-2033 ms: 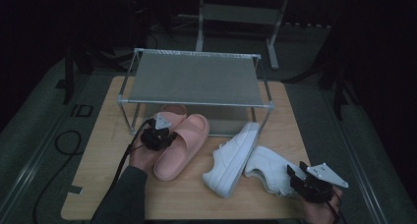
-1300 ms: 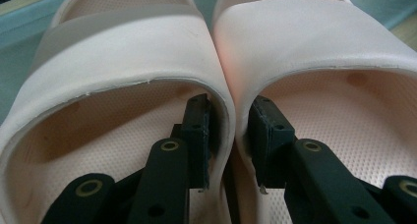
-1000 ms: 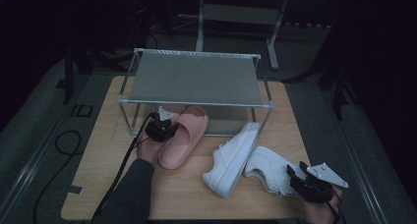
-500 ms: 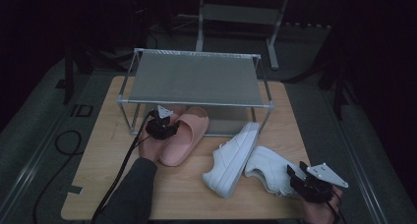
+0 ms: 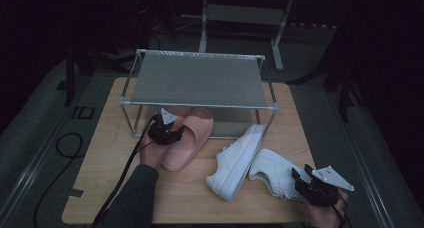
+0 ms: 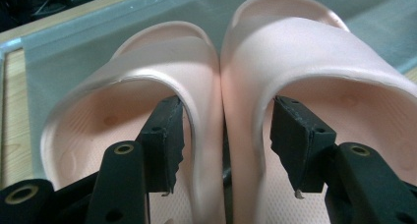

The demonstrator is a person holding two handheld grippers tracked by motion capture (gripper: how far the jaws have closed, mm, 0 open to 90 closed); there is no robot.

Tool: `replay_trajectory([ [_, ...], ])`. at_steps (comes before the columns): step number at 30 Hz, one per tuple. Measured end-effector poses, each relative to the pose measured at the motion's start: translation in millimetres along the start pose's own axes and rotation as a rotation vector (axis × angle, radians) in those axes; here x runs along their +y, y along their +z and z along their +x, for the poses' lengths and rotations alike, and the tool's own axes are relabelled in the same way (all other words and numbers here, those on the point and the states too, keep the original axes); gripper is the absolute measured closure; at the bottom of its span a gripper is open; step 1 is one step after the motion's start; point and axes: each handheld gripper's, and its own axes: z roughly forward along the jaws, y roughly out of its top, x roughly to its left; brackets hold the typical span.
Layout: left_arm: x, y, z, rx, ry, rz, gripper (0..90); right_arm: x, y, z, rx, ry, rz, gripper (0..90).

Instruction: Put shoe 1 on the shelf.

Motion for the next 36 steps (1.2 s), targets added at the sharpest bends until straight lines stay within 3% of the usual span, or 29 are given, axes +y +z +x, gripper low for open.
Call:
replay_trajectory([
  [8,-2.5,-20.8,-8.6,-0.021,0.067,-0.009,50.7,0.0,0.0,0.1,-0.001,-0.001,0.0,51.0],
  [13,-3.0,-38.0,-12.8,-0.047,0.085,-0.01,53.2,0.1,0.0,0.1,-0.001,-0.001,0.001,51.0],
  [19,-12.7,-56.7,-12.5,-0.107,0.049,-0.018,59.8,0.1,-0.1,0.1,0.0,-0.002,0.001,51.0],
  [22,-17.9,-62.7,-13.0,-0.116,0.045,-0.016,62.4,0.1,-0.1,0.1,0.0,-0.002,0.001,51.0],
  [28,-41.5,-77.9,-15.3,-0.12,0.047,0.023,72.7,0.2,-0.2,0.4,-0.002,-0.002,0.002,51.0],
  [36,-62.8,-79.8,-16.3,-0.123,0.06,0.099,89.4,0.2,-0.2,0.5,-0.002,-0.001,0.003,51.0],
])
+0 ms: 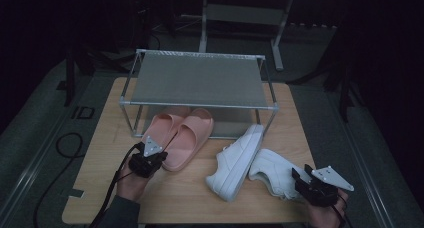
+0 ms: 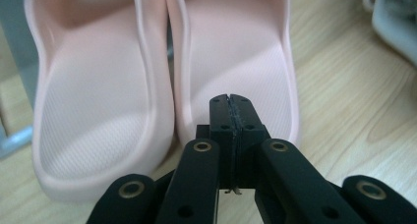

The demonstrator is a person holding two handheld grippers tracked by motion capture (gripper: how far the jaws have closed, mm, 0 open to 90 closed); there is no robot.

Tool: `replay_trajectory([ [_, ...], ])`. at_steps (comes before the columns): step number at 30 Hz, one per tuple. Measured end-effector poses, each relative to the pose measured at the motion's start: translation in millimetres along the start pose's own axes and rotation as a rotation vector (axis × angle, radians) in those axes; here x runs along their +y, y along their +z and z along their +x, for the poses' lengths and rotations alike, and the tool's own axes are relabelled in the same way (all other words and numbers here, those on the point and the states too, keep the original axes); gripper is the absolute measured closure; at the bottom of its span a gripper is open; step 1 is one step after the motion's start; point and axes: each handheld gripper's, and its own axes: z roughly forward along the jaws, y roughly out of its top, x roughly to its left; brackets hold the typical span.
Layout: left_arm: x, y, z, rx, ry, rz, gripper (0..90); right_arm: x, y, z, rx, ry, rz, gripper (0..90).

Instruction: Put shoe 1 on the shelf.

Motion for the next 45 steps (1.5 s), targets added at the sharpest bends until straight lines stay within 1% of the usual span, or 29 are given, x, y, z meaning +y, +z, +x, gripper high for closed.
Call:
replay_trajectory([
  [6,-11.6,1.0,1.8,0.005,-0.015,0.03,89.5,0.0,0.0,0.0,0.0,-0.001,0.0,51.0],
  [10,-22.6,1.3,1.6,0.007,-0.064,0.043,89.4,0.0,-0.1,0.1,0.001,-0.001,0.001,51.0],
  [12,-27.6,2.8,0.1,0.009,-0.063,0.061,89.3,0.0,0.0,0.1,0.0,-0.001,0.0,51.0],
  [17,-34.5,4.9,1.8,0.002,-0.101,0.075,87.7,0.1,-0.2,0.3,0.0,-0.002,0.001,51.0],
  [21,-36.4,8.2,1.2,0.014,-0.098,0.099,86.9,0.0,-0.1,0.1,0.001,-0.002,0.001,51.0],
  [23,-36.6,9.2,1.0,0.013,-0.099,0.103,86.8,0.0,-0.1,0.0,0.002,-0.002,0.001,51.0],
  [24,-37.0,11.3,0.6,0.014,-0.091,0.12,86.4,0.0,-0.1,0.0,0.002,-0.002,0.001,51.0],
  [25,-37.0,11.3,0.6,0.014,-0.091,0.12,86.3,0.0,-0.1,0.0,0.002,-0.002,0.001,51.0],
  [28,-36.1,13.5,-1.4,-0.004,-0.096,0.116,86.4,0.1,0.0,0.0,0.001,-0.002,0.001,51.0],
  [34,-34.2,14.6,-10.9,-0.03,-0.079,0.115,86.5,0.1,0.0,0.2,0.0,-0.001,0.001,50.9],
  [41,-26.9,19.6,-23.9,-0.073,-0.03,0.124,86.2,0.0,0.0,0.3,0.0,-0.002,0.0,50.9],
  [45,-21.1,22.0,-31.6,-0.106,-0.008,0.11,86.3,0.0,0.1,0.2,0.0,-0.002,0.0,50.9],
])
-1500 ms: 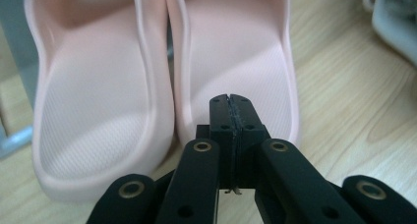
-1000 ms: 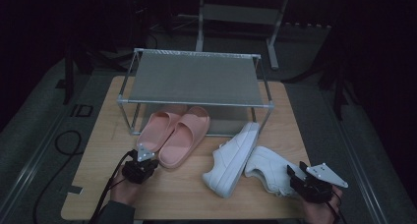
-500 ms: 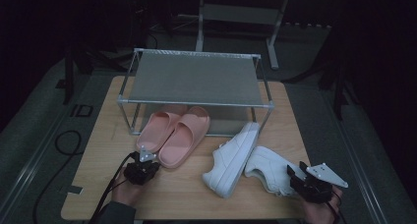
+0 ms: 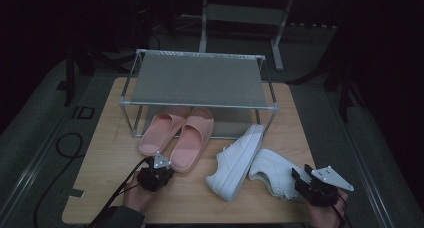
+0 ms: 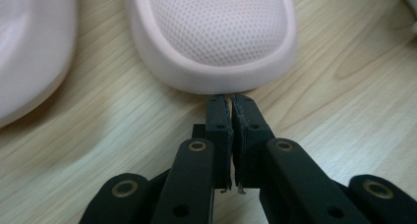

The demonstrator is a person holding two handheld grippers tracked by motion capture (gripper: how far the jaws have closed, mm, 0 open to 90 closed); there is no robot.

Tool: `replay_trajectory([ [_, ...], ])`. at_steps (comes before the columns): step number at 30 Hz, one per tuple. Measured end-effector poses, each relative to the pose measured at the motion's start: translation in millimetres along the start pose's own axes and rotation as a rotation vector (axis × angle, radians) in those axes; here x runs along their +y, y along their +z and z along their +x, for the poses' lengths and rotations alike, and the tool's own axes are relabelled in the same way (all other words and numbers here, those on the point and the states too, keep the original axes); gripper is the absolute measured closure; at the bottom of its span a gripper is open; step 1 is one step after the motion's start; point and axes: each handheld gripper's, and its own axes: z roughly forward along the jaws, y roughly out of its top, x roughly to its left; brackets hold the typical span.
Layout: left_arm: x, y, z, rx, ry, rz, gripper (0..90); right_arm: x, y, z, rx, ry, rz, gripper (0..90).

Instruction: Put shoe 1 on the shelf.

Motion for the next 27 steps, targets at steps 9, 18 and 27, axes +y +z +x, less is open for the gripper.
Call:
replay_trajectory([
  [9,22.1,12.0,-21.5,-0.052,0.082,-0.01,86.2,0.0,-0.1,0.0,0.001,0.0,0.0,50.9],
  [18,42.5,23.1,-33.0,-0.078,0.109,-0.041,87.1,-0.1,-0.2,-0.1,0.002,-0.001,0.0,50.9],
  [27,61.1,35.3,-29.7,-0.084,0.098,-0.063,88.3,-0.2,-0.2,-0.2,0.002,-0.001,-0.001,50.9],
])
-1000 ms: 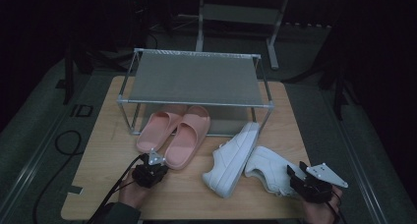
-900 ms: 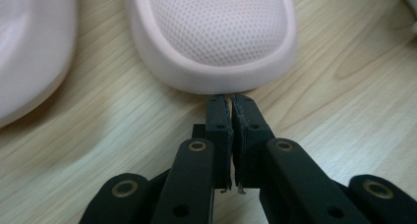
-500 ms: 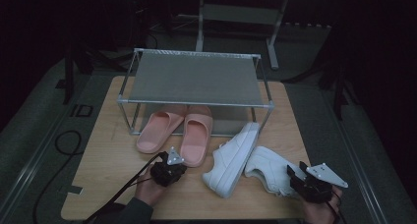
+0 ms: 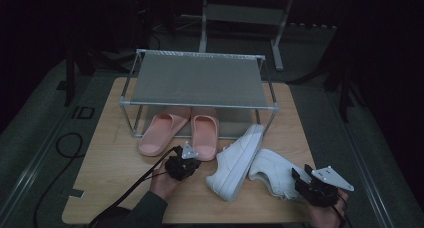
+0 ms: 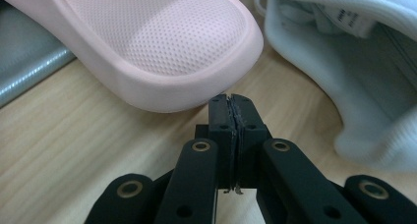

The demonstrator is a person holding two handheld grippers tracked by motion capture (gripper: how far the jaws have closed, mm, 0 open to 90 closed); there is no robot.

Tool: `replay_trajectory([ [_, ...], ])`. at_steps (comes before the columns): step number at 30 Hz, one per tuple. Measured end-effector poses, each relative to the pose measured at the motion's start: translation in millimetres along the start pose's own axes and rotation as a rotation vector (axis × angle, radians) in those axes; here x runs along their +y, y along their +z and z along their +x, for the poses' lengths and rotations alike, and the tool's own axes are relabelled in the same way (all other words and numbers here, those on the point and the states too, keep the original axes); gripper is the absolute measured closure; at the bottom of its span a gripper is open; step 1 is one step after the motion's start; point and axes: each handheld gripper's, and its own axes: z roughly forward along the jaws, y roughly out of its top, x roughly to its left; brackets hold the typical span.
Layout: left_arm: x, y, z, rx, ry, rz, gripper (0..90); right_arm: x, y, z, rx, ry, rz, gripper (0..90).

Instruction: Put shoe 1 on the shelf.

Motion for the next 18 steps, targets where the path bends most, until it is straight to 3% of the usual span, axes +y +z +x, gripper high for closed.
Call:
replay_trajectory([
  [5,5.6,9.0,1.6,0.006,-0.005,-0.011,88.3,-0.1,0.0,-0.2,0.001,0.0,-0.001,50.9],
  [14,18.6,23.2,20.7,0.037,-0.039,-0.014,87.4,-0.2,0.0,-0.4,0.003,0.0,-0.002,50.9],
  [18,23.4,30.0,27.1,0.048,-0.032,-0.01,87.2,-0.2,0.0,-0.6,0.004,0.0,-0.002,50.9],
])
